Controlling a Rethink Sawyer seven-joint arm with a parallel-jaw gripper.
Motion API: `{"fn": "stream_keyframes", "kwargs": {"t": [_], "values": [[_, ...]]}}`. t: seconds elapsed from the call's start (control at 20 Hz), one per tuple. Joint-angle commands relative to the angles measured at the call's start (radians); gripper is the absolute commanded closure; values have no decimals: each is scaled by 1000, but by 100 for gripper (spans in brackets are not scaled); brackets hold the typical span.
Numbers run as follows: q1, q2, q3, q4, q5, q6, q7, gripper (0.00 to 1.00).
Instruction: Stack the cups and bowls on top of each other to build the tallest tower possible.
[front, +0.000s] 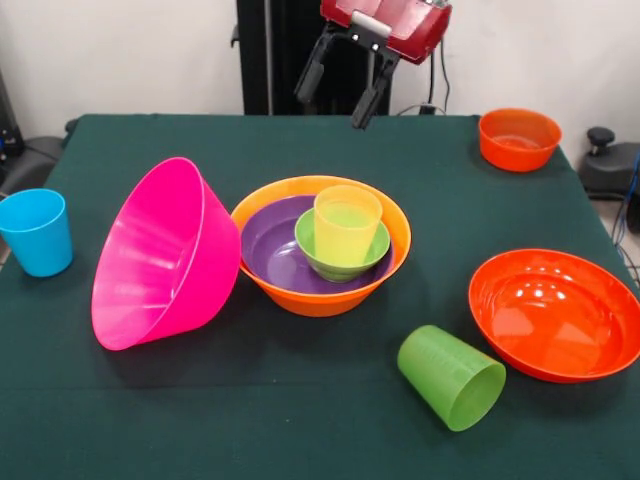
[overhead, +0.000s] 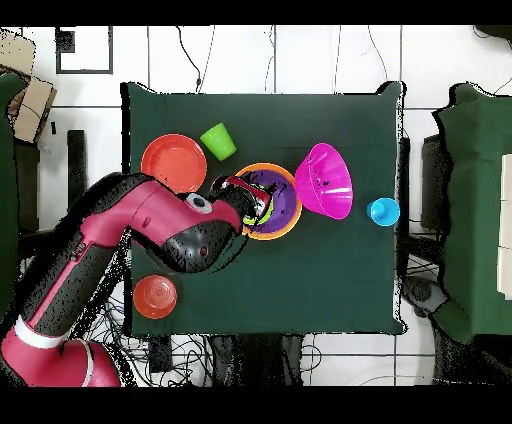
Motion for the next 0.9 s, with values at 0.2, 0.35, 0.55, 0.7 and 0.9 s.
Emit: {"fn": "stream_keyframes", "kwargs": {"t": [0.2,0.35,0.55,0.7,0.9], "values": [[-46,-131,205,38,-32,-446,82,0],[22,-153,385,-3,-35,-229,108,0],[70,-307,689,-68,-110,51,127,0],[74,-407,843,-40,-172,196,123,0],[62,-458,921,-73,-197,273,114,0]]}}
